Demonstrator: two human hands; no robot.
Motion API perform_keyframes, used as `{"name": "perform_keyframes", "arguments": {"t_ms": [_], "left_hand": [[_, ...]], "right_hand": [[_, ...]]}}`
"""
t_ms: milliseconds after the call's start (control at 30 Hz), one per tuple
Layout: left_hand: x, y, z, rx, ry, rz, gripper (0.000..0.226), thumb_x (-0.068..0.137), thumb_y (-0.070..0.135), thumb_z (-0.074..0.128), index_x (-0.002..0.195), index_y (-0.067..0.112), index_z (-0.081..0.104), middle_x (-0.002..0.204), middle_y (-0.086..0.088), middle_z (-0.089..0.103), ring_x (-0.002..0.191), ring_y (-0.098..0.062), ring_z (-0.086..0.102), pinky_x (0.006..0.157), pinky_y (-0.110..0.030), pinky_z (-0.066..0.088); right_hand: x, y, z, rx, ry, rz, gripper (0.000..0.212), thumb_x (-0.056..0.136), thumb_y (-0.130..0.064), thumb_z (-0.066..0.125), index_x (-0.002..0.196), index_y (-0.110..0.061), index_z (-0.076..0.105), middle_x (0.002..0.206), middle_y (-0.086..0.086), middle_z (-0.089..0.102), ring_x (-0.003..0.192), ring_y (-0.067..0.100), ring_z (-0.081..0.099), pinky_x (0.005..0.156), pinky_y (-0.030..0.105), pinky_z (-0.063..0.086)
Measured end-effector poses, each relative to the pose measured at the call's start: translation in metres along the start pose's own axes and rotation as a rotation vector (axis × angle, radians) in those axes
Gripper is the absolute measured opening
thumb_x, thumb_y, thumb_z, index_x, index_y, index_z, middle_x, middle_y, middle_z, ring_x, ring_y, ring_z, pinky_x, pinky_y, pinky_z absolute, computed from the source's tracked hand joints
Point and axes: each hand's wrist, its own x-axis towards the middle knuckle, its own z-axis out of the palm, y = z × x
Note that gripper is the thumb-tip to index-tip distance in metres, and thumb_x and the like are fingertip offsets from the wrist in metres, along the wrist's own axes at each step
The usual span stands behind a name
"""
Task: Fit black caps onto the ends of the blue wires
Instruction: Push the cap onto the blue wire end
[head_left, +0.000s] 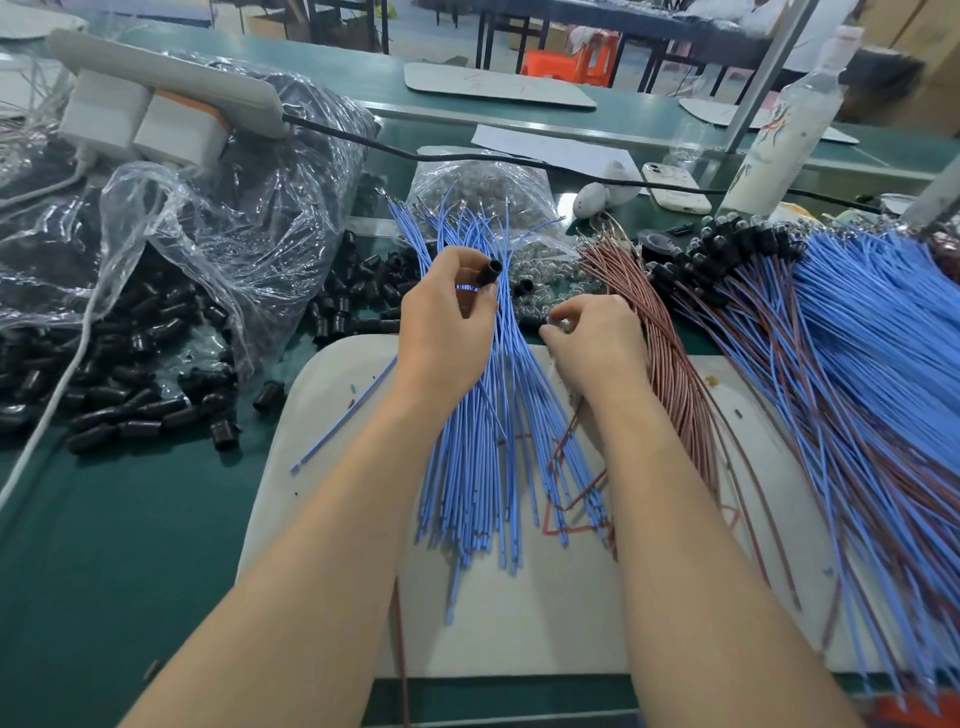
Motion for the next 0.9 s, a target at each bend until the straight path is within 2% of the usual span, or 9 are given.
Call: {"name": "perform_keyframes", "arguments": {"t_ms": [67, 167, 267, 367, 500, 600, 700, 800, 900], "left_hand": [[0.0, 0.0, 0.0, -0.014, -0.005, 0.0, 0.015, 0.091, 0.005, 0.055, 0.099, 0.018, 0.055, 0.087, 0.013, 0.061, 0.084, -0.01, 0.063, 0.078, -0.014, 0.048], [-0.001, 0.001, 0.0, -0.041, -0.031, -0.001, 0.017, 0.092, 0.002, 0.053, 0.099, 0.017, 0.053, 0.093, 0.006, 0.063, 0.09, -0.011, 0.064, 0.084, -0.022, 0.05], [-0.001, 0.001, 0.0, -0.068, -0.048, 0.009, 0.018, 0.092, 0.0, 0.053, 0.098, 0.017, 0.052, 0.1, -0.001, 0.066, 0.094, -0.012, 0.065, 0.09, -0.027, 0.05], [-0.001, 0.001, -0.001, -0.115, -0.076, 0.025, 0.019, 0.091, 0.0, 0.053, 0.099, 0.017, 0.052, 0.102, -0.003, 0.067, 0.096, -0.012, 0.065, 0.091, -0.027, 0.05], [0.0, 0.0, -0.001, -0.13, -0.069, 0.055, 0.018, 0.091, 0.001, 0.053, 0.101, 0.017, 0.053, 0.095, 0.004, 0.065, 0.091, -0.013, 0.064, 0.084, -0.022, 0.05], [0.0, 0.0, 0.0, -0.071, -0.037, 0.098, 0.019, 0.09, 0.001, 0.052, 0.104, 0.014, 0.054, 0.093, 0.009, 0.063, 0.081, -0.007, 0.061, 0.073, -0.01, 0.045], [-0.001, 0.0, 0.002, 0.014, -0.034, 0.122, 0.025, 0.089, 0.001, 0.052, 0.111, 0.012, 0.052, 0.099, 0.005, 0.063, 0.075, -0.006, 0.057, 0.068, -0.009, 0.042], [-0.002, -0.001, 0.002, 0.116, 0.032, 0.124, 0.023, 0.087, 0.005, 0.057, 0.11, 0.011, 0.056, 0.096, 0.004, 0.063, 0.073, -0.011, 0.056, 0.068, -0.022, 0.049], [-0.003, -0.002, 0.002, 0.221, 0.051, 0.106, 0.015, 0.085, 0.004, 0.055, 0.096, 0.009, 0.064, 0.089, -0.002, 0.067, 0.077, -0.022, 0.06, 0.073, -0.041, 0.051]], "right_hand": [[0.0, -0.002, 0.002, -0.016, -0.001, 0.011, 0.022, 0.089, -0.026, 0.063, 0.109, -0.019, 0.066, 0.118, 0.009, 0.053, 0.103, 0.026, 0.055, 0.084, 0.03, 0.042], [-0.001, -0.003, -0.002, 0.045, 0.008, -0.007, 0.016, 0.089, -0.022, 0.062, 0.104, -0.017, 0.057, 0.11, 0.006, 0.055, 0.098, 0.021, 0.054, 0.081, 0.029, 0.04], [-0.008, -0.011, -0.013, 0.404, 0.116, -0.102, 0.014, 0.089, -0.013, 0.061, 0.097, -0.017, 0.051, 0.087, -0.005, 0.058, 0.079, 0.007, 0.056, 0.077, 0.026, 0.046], [-0.017, -0.024, -0.024, 0.693, 0.124, -0.213, 0.021, 0.09, -0.01, 0.06, 0.096, -0.029, 0.054, 0.078, -0.006, 0.061, 0.07, 0.01, 0.061, 0.068, 0.023, 0.051], [-0.023, -0.036, -0.024, 0.576, 0.158, -0.341, 0.011, 0.092, -0.012, 0.058, 0.095, -0.018, 0.067, 0.077, -0.013, 0.062, 0.069, -0.002, 0.058, 0.069, 0.012, 0.045], [-0.026, -0.039, -0.02, 0.491, 0.091, -0.341, 0.014, 0.091, -0.023, 0.063, 0.1, -0.013, 0.067, 0.085, 0.002, 0.067, 0.076, 0.01, 0.06, 0.072, 0.016, 0.046], [-0.027, -0.04, -0.015, 0.427, 0.105, -0.334, 0.018, 0.088, -0.024, 0.067, 0.099, -0.01, 0.067, 0.087, 0.006, 0.065, 0.073, 0.014, 0.055, 0.07, 0.015, 0.041], [-0.029, -0.043, -0.013, 0.385, 0.207, -0.35, 0.016, 0.088, -0.026, 0.066, 0.091, -0.011, 0.066, 0.084, 0.006, 0.063, 0.072, 0.017, 0.054, 0.071, 0.025, 0.044], [-0.031, -0.044, -0.012, 0.323, 0.235, -0.351, 0.016, 0.088, -0.028, 0.065, 0.087, -0.012, 0.064, 0.084, 0.005, 0.06, 0.073, 0.019, 0.054, 0.07, 0.031, 0.044]]}}
